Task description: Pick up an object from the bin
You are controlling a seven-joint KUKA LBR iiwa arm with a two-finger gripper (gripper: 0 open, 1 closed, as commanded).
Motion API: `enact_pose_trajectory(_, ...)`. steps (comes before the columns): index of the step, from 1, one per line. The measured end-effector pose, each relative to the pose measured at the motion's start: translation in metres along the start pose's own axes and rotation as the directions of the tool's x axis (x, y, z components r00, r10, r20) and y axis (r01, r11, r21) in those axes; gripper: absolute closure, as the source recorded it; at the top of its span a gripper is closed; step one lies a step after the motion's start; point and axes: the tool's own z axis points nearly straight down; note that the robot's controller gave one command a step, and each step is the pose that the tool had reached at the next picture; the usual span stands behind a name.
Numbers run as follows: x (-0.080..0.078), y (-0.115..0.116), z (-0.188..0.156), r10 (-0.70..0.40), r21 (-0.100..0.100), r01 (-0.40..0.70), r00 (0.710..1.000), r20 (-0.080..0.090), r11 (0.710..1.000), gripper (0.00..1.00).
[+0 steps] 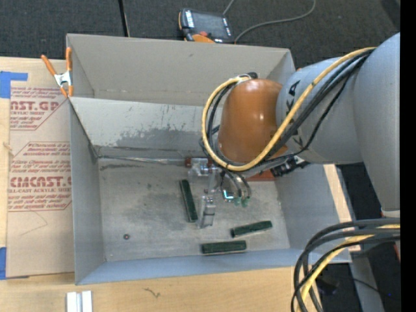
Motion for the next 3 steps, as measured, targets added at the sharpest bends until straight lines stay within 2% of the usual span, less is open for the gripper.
enact_pose_trajectory(1,-0.050,-0.041,0.065,-0.044,0.001,0.044,0.999,0.008,0.999,0.00)
enact_pose_trajectory(2,0.028,0.002,0.065,-0.459,0.004,0.459,0.888,0.009,0.888,0.00)
enact_pose_trajectory(3,0.028,0.001,0.065,-0.456,0.003,0.456,0.890,0.009,0.890,1.00)
